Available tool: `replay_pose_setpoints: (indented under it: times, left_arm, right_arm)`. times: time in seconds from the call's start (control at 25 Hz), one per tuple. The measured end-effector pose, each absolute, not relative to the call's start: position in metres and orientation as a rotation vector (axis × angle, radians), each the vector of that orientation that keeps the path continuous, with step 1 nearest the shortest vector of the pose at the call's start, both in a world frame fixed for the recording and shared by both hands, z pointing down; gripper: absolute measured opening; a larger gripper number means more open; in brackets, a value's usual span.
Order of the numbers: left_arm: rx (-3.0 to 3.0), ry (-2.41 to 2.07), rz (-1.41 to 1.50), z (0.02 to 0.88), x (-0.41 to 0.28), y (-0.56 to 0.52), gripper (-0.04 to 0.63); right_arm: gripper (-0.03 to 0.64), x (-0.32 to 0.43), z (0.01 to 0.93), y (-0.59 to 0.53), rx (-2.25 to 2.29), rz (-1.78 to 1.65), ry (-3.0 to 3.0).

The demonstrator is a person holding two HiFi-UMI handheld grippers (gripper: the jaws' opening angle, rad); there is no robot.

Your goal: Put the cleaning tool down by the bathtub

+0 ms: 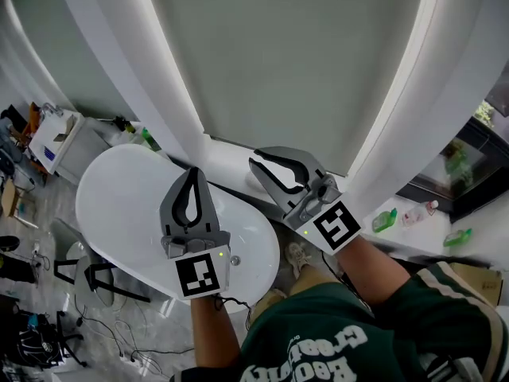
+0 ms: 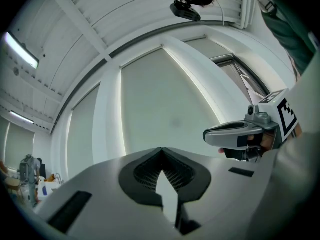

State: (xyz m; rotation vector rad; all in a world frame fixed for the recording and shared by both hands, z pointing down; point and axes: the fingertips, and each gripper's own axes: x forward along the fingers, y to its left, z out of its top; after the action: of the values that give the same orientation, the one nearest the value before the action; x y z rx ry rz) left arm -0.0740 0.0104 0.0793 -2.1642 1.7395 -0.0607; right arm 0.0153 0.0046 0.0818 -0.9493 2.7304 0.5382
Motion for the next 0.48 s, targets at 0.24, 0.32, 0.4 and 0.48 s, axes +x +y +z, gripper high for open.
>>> replay_pose_setpoints:
  times: [0.24, 0.32, 0.4, 0.48]
  left_arm:
    - [-2.188, 1.666, -0.042, 0.068, -0.058, 0.019, 0.008]
    - [-2.192, 1.646, -0.047, 0.067, -0.053, 0.021, 0.008]
    - [-2.196, 1.634, -0.051, 0.067, -0.05, 0.021, 0.008]
    - [-2.2, 1.625, -0.046, 0.066, -0.048, 0.023, 0.008]
  right_arm:
    - [0.017, 0.027, 0.072, 0.025, -0.945, 0.48, 2.7]
    - [0.015, 0.032, 0.072, 0.027, -0.964, 0.474, 2.698]
    - [0.015, 0.032, 0.073, 0.028, -0.98, 0.486, 2.704]
    - [0.015, 0.031, 0.073, 0.029, -0.99, 0.493, 2.707]
